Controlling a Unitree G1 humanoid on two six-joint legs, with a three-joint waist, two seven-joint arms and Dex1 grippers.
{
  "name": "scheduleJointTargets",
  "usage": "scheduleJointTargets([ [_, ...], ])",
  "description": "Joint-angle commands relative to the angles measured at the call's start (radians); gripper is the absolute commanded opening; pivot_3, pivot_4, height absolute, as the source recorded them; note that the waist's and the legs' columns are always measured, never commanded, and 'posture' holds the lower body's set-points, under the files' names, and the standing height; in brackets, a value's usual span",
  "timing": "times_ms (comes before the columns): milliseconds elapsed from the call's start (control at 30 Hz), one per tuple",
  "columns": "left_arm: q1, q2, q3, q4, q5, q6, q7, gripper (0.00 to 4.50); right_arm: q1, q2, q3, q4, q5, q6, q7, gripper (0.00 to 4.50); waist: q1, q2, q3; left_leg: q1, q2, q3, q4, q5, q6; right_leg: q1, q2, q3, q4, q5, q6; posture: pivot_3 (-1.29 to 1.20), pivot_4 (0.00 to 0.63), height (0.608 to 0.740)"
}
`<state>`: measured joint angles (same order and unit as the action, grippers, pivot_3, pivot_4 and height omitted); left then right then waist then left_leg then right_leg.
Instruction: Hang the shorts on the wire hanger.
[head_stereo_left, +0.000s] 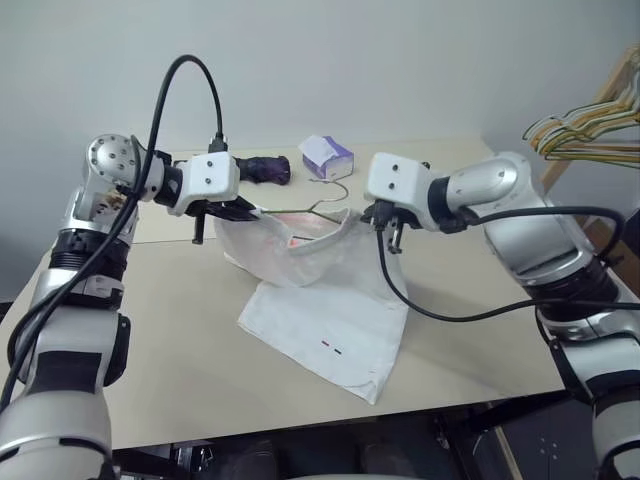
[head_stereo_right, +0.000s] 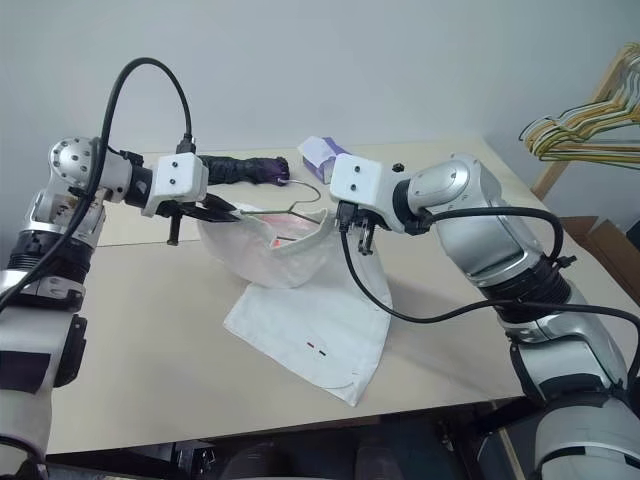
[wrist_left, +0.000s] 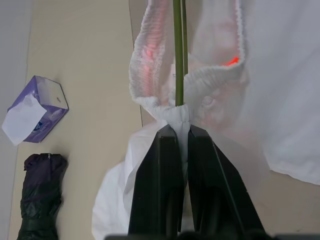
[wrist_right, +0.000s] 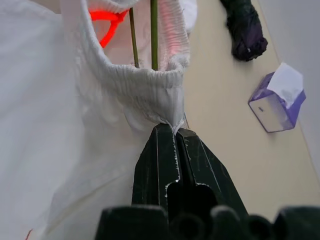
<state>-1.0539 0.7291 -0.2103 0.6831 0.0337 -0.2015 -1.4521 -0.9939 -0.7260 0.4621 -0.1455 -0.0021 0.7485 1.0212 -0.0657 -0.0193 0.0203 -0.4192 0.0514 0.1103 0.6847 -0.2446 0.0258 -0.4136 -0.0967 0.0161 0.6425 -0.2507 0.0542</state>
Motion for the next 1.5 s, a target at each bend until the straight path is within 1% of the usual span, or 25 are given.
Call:
scheduleJointTargets([
  [33, -0.009, 0.0, 0.043, -0.034, -0.042, 0.007, 0.014, 0.0, 0.008, 0.01, -0.006, 0.008, -0.046, -0.071, -0.026, 0.06, -0.001, 0.0, 0.0, -0.001, 0.0, 0.0, 0.0, 0.0, 0.0, -0.002, 0.0, 0.0, 0.001, 0.0, 0.0, -0.03, 0.0, 0.74],
  [67, -0.008, 0.001, 0.044, -0.036, -0.042, 0.008, 0.013, 0.0, 0.016, 0.015, -0.008, 0.013, -0.056, -0.095, -0.034, 0.06, -0.002, 0.0, 0.0, -0.003, 0.0, 0.0, 0.001, 0.0, 0.0, -0.004, 0.0, 0.0, 0.003, 0.0, 0.0, -0.03, 0.0, 0.74],
  [167, -0.008, 0.003, 0.045, -0.035, -0.043, 0.007, 0.017, 0.0, 0.035, 0.027, -0.017, 0.02, -0.064, -0.134, -0.034, 0.75, -0.002, 0.0, 0.0, -0.006, 0.0, 0.0, 0.004, 0.0, 0.0, -0.006, 0.0, 0.0, 0.005, 0.0, 0.0, -0.03, 0.0, 0.74],
  [233, -0.009, 0.005, 0.047, -0.032, -0.043, 0.005, 0.02, 0.0, 0.052, 0.031, -0.026, 0.021, -0.064, -0.163, -0.025, 1.36, -0.003, 0.0, 0.0, -0.006, 0.0, 0.0, 0.005, 0.0, 0.0, -0.007, 0.0, 0.0, 0.005, 0.0, 0.0, -0.03, 0.0, 0.74],
  [300, -0.011, 0.006, 0.048, -0.029, -0.044, 0.005, 0.023, 0.0, 0.061, 0.036, -0.034, 0.034, -0.065, -0.18, -0.024, 2.11, -0.003, 0.0, 0.0, -0.007, 0.0, 0.0, 0.006, 0.0, 0.0, -0.007, 0.0, 0.0, 0.005, 0.0, 0.0, -0.03, 0.0, 0.74],
  [400, -0.011, 0.008, 0.048, -0.028, -0.043, 0.003, 0.025, 0.0, 0.072, 0.039, -0.036, 0.069, -0.077, -0.224, -0.034, 3.11, -0.003, 0.0, 0.0, -0.007, 0.0, 0.0, 0.008, -0.001, 0.001, -0.006, 0.0, 0.0, 0.005, 0.0, 0.0, -0.03, 0.0, 0.74],
  [533, -0.005, 0.007, 0.05, -0.035, -0.05, 0.006, 0.022, 0.0, 0.079, 0.055, -0.055, 0.102, -0.058, -0.252, -0.023, 3.11, -0.003, 0.0, 0.0, -0.007, 0.0, 0.0, 0.01, -0.001, 0.001, -0.006, 0.0, 0.0, 0.007, 0.0, 0.0, -0.03, 0.0, 0.74],
  [667, -0.003, 0.01, 0.048, -0.038, -0.048, 0.004, 0.021, 0.0, 0.077, 0.072, -0.069, 0.149, -0.05, -0.236, -0.027, 3.11, -0.003, 0.0, 0.0, -0.007, 0.0, 0.0, 0.011, 0.0, 0.001, -0.006, 0.0, 0.0, 0.008, 0.0, 0.0, -0.02, 0.0, 0.74],
  [867, 0.009, 0.023, 0.052, -0.059, -0.06, 0.01, 0.004, 0.0, 0.081, 0.07, -0.108, 0.204, -0.052, -0.262, -0.044, 3.11, -0.002, 0.0, 0.0, -0.006, 0.0, -0.001, 0.013, 0.0, 0.0, -0.007, 0.0, 0.001, 0.013, 0.0, 0.0, -0.02, 0.0, 0.74],
  [1000, 0.016, 0.024, 0.068, -0.088, -0.1, 0.028, -0.03, 0.0, 0.088, 0.082, -0.139, 0.225, 0.016, -0.249, 0.022, 3.11, -0.002, 0.0, 0.0, -0.005, 0.0, -0.001, 0.014, 0.001, 0.0, -0.007, 0.0, 0.001, 0.015, 0.0, 0.0, -0.01, 0.0, 0.74],
  [1133, 0.02, 0.026, 0.07, -0.099, -0.113, 0.018, -0.046, 0.0, 0.088, 0.104, -0.16, 0.242, 0.064, -0.235, 0.052, 3.11, -0.003, 0.0, 0.0, -0.005, 0.0, -0.001, 0.014, 0.001, 0.0, -0.007, 0.0, 0.001, 0.015, 0.0, 0.0, -0.01, 0.0, 0.74],
  [1233, 0.026, 0.026, 0.073, -0.108, -0.122, 0.022, -0.052, 0.0, 0.09, 0.105, -0.148, 0.24, 0.069, -0.254, 0.08, 2.57, -0.001, 0.0, 0.0, -0.005, 0.0, -0.001, 0.014, 0.001, 0.0, -0.007, 0.0, 0.001, 0.015, 0.0, 0.0, -0.01, 0.0, 0.74],
  [1467, 0.035, 0.029, 0.069, -0.115, -0.132, 0.022, -0.052, 0.0, 0.103, 0.107, -0.146, 0.218, 0.079, -0.255, 0.112, 0.13, 0.0, 0.0, 0.0, -0.005, 0.001, -0.001, 0.014, 0.001, 0.0, -0.007, 0.0, 0.001, 0.015, 0.0, 0.0, 0.0, 0.0, 0.74],
  [1500, 0.035, 0.03, 0.067, -0.111, -0.127, 0.015, -0.049, 0.0, 0.105, 0.107, -0.146, 0.217, 0.076, -0.255, 0.112, 0.09, 0.0, 0.0, 0.0, -0.005, 0.0, -0.001, 0.014, 0.001, 0.0, -0.007, 0.0, 0.001, 0.015, 0.0, 0.0, -0.01, 0.0, 0.74],
])
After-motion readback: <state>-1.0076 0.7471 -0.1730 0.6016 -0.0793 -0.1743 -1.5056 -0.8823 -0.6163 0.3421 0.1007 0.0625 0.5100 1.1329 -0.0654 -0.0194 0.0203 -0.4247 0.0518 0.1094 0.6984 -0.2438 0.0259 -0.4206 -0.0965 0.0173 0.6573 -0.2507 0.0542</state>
